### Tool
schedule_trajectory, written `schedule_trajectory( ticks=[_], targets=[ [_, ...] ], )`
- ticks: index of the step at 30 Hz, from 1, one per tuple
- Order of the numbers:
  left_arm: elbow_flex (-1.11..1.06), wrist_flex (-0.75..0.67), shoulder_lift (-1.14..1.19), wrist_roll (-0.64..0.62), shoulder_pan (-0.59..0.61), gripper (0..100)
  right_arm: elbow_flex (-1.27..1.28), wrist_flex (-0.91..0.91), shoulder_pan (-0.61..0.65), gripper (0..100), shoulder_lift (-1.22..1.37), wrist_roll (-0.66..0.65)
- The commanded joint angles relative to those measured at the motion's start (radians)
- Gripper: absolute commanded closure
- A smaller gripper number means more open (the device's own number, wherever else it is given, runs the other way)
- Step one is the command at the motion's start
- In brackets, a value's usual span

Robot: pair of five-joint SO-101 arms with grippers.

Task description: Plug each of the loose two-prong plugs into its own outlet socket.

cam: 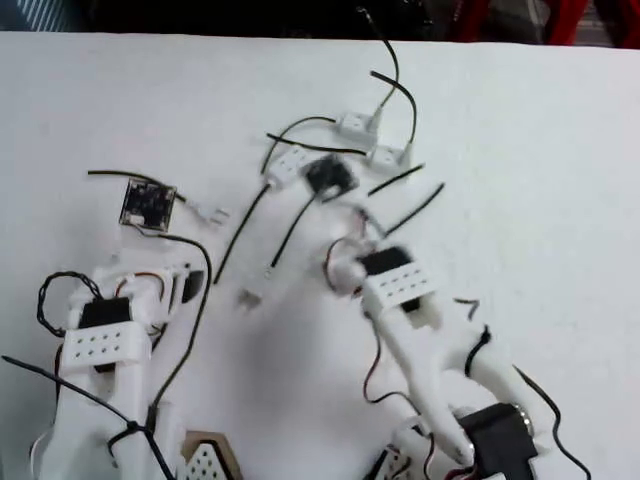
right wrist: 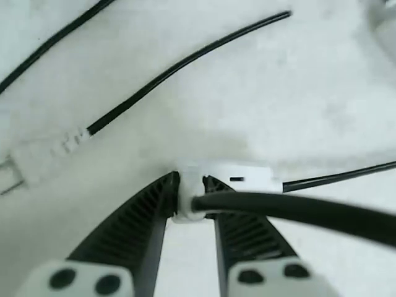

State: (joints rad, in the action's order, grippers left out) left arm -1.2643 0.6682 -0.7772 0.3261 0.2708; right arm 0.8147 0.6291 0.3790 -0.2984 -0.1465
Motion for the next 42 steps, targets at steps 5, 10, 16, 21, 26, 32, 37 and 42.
schedule_trajectory(
  ticks=[5, 10, 16, 21, 26, 32, 37, 42],
  targets=[
    [0.005, -0.02, -0.027, 0.0, 0.005, 70, -0.126, -0.122, -0.147, 98.1, -0.038, 0.006],
    [0.005, -0.018, -0.027, 0.0, 0.005, 70, -0.175, -0.24, -0.17, 98.1, 0.113, 0.006],
    [0.005, -0.018, -0.027, 0.0, 0.007, 70, -0.414, -0.171, -0.231, 94.9, 0.383, 0.137],
    [0.005, -0.018, -0.027, 0.0, 0.007, 70, -0.578, 0.136, -0.193, 79.3, 0.418, 0.215],
    [0.005, -0.018, -0.027, 0.0, 0.007, 70, -0.663, 0.361, -0.09, 81.8, 0.337, 0.287],
    [0.005, -0.018, -0.027, 0.0, 0.007, 70, -0.647, 0.484, 0.053, 85.4, 0.24, 0.376],
    [0.005, -0.018, -0.027, 0.002, 0.007, 70, -0.552, 0.496, 0.202, 85.4, 0.242, 0.416],
    [0.005, -0.018, -0.028, 0.002, 0.012, 70, -0.436, 0.383, 0.328, 85.4, 0.243, 0.505]
  ],
)
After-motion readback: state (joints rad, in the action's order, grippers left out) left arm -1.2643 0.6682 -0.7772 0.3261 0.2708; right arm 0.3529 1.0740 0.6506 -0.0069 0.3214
